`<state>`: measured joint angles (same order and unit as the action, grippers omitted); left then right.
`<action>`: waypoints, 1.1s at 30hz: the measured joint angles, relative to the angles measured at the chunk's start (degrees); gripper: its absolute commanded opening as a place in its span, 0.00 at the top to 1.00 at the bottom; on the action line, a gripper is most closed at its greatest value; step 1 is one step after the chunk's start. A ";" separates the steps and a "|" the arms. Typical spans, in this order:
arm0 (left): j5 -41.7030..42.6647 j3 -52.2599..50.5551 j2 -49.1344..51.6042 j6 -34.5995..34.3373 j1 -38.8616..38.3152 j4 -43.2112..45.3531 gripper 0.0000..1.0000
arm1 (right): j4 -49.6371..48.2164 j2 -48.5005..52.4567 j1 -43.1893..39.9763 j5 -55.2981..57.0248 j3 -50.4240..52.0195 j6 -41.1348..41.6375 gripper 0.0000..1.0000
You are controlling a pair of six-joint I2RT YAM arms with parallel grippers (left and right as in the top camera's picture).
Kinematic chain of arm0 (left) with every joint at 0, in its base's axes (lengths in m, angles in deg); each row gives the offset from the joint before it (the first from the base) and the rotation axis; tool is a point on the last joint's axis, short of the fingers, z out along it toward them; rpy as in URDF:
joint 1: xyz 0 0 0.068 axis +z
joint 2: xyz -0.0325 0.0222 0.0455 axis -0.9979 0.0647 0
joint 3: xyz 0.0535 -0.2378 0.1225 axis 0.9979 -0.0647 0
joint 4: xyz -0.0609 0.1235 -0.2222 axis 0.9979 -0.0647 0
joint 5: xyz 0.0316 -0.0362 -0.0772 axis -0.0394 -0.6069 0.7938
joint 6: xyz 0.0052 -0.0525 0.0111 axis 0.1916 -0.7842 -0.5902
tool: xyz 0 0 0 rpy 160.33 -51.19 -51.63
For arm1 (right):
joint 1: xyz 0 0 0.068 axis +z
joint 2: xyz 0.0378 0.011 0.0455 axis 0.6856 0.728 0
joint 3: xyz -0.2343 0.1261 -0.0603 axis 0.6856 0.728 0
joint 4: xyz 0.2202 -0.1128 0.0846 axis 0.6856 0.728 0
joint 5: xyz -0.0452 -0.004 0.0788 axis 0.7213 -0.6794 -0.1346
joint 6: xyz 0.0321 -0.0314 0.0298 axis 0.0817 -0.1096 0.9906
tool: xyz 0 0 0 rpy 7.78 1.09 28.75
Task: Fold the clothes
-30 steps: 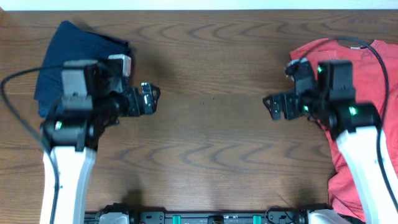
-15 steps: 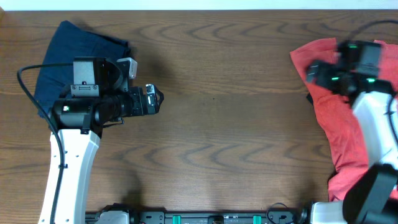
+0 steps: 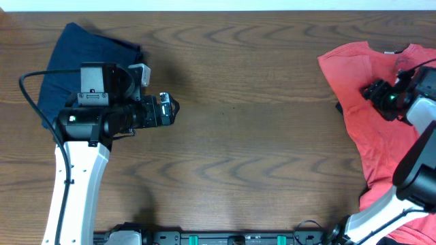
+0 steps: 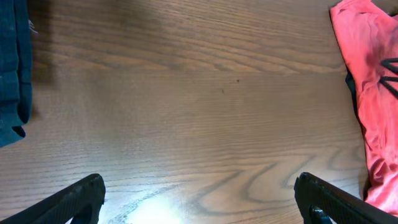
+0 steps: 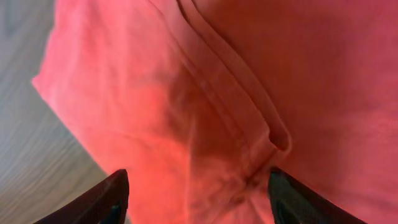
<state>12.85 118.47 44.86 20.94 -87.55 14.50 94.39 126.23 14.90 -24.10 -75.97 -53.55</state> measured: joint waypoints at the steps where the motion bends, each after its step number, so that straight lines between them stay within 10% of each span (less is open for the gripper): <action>1: 0.00 0.00 0.00 0.00 0.00 0.00 0.02 | -0.59 0.76 0.00 -0.09 0.00 0.22 0.31; 4: 0.00 0.00 0.00 0.00 0.00 0.00 0.02 | -2.08 1.62 -0.04 -0.68 -0.17 0.61 0.38; 11: 0.00 0.00 0.00 0.00 0.00 0.24 0.02 | -5.46 3.80 -0.33 -1.97 -0.39 2.82 0.97; 33: 0.00 0.07 -1.53 0.00 0.00 0.70 0.02 | -9.25 -24.55 0.22 -16.26 -0.28 3.21 0.99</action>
<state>12.85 118.53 43.33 20.94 -87.55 15.20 85.14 101.69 15.12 -40.37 -76.25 -50.34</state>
